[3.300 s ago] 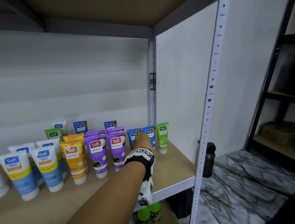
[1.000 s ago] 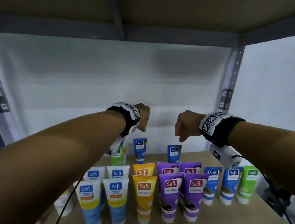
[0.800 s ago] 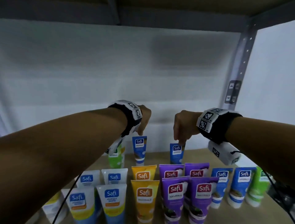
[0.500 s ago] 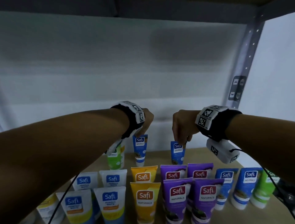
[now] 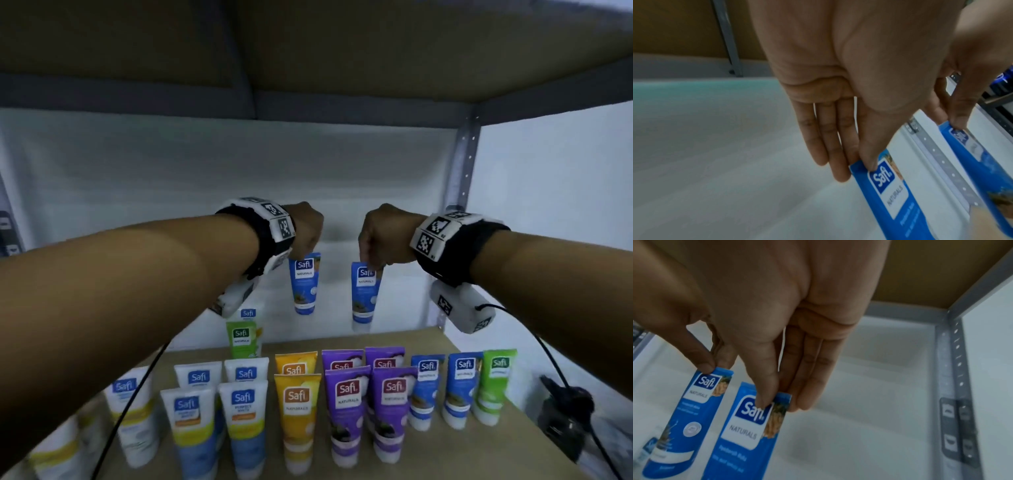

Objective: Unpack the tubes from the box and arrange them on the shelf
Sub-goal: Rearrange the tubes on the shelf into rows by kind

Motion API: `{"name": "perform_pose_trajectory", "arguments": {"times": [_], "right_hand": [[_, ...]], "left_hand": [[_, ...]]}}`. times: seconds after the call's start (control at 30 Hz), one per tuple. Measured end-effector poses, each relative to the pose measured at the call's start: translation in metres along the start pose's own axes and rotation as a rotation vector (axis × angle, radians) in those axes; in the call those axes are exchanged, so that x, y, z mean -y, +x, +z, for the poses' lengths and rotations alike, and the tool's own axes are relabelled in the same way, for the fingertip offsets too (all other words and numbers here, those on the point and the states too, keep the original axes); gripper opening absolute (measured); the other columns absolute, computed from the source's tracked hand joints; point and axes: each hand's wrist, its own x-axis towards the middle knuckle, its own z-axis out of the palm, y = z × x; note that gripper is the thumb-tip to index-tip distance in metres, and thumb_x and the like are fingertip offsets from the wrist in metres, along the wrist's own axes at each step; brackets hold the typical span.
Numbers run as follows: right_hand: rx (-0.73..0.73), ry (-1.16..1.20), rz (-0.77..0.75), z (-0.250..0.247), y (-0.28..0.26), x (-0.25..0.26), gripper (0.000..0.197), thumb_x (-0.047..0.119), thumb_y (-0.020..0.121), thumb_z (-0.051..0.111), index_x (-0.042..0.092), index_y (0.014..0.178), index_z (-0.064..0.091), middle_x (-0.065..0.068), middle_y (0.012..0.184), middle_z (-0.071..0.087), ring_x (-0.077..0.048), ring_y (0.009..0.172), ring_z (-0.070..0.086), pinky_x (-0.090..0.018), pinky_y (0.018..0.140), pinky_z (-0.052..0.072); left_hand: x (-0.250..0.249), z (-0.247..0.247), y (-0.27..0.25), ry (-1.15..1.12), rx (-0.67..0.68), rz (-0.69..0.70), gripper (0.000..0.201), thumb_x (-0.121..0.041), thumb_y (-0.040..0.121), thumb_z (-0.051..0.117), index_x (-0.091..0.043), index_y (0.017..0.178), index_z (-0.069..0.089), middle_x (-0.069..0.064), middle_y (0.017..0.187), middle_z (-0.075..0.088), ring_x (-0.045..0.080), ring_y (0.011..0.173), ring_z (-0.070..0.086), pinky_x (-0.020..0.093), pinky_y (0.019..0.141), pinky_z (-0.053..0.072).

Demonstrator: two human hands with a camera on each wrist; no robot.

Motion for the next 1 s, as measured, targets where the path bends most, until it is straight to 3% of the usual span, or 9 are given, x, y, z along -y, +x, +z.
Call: {"name": "perform_pose_trajectory", "arguments": {"times": [0.07,0.13,0.27,0.47,0.6,0.73,1.0], "right_hand": [[-0.099,-0.027,-0.01,-0.016,-0.015,0.003,0.006,0.013,0.074,0.074,0.018,0.076,0.077,0.009,0.066,0.066,-0.008,0.067,0.062,-0.016,0.062,0.051],[-0.162,-0.074,-0.02,-0.029,-0.033,0.009,0.007,0.013,0.076,0.073,0.015,0.081,0.077,0.006,0.075,0.069,-0.008,0.074,0.059,-0.013,0.059,0.043],[-0.254,-0.065,0.005,-0.05,-0.069,0.02,0.008,0.014,0.078,0.074,0.014,0.085,0.076,0.003,0.08,0.069,-0.011,0.082,0.06,-0.024,0.074,0.052],[-0.241,-0.073,0.055,-0.05,-0.119,0.03,0.01,0.018,0.08,0.075,0.016,0.089,0.074,0.004,0.088,0.069,-0.01,0.087,0.056,-0.025,0.073,0.049],[-0.211,-0.038,0.058,-0.036,-0.149,0.033,0.011,0.016,0.079,0.075,0.012,0.09,0.074,0.002,0.087,0.072,-0.01,0.08,0.061,-0.024,0.072,0.051],[-0.186,-0.016,0.046,-0.008,-0.172,0.033,0.011,0.016,0.078,0.076,0.013,0.088,0.075,0.005,0.083,0.072,-0.007,0.073,0.06,-0.025,0.075,0.054],[-0.115,0.082,0.101,0.056,-0.196,0.028,0.012,0.009,0.074,0.078,0.011,0.086,0.076,-0.001,0.083,0.074,-0.014,0.079,0.068,-0.029,0.078,0.056]], "left_hand": [[-0.002,-0.015,-0.017,0.062,-0.091,-0.003,0.018,-0.014,0.087,0.058,-0.003,0.092,0.071,0.008,0.093,0.068,0.023,0.085,0.06,0.024,0.065,0.047],[-0.009,-0.029,-0.038,0.029,-0.192,0.043,0.019,-0.014,0.085,0.059,-0.007,0.096,0.073,0.008,0.101,0.07,0.026,0.092,0.064,0.03,0.075,0.052],[-0.02,-0.046,-0.071,-0.054,-0.345,0.076,0.016,-0.016,0.084,0.061,-0.013,0.095,0.072,0.005,0.1,0.069,0.023,0.089,0.063,0.029,0.075,0.053],[-0.05,-0.042,-0.109,-0.161,-0.427,0.124,0.017,-0.019,0.084,0.064,-0.012,0.097,0.071,0.003,0.095,0.069,0.018,0.087,0.061,0.031,0.077,0.054],[-0.074,-0.023,-0.127,-0.263,-0.384,0.148,0.015,-0.017,0.086,0.063,-0.014,0.098,0.07,-0.002,0.087,0.066,0.014,0.083,0.061,0.026,0.07,0.047],[-0.095,0.007,-0.135,-0.319,-0.343,0.207,0.015,-0.014,0.085,0.062,-0.013,0.097,0.071,0.001,0.094,0.073,0.015,0.083,0.066,0.028,0.075,0.054],[-0.137,0.071,-0.133,-0.434,-0.291,0.229,0.021,-0.011,0.085,0.059,-0.013,0.101,0.072,0.004,0.098,0.073,0.018,0.089,0.067,0.02,0.071,0.047]]}}
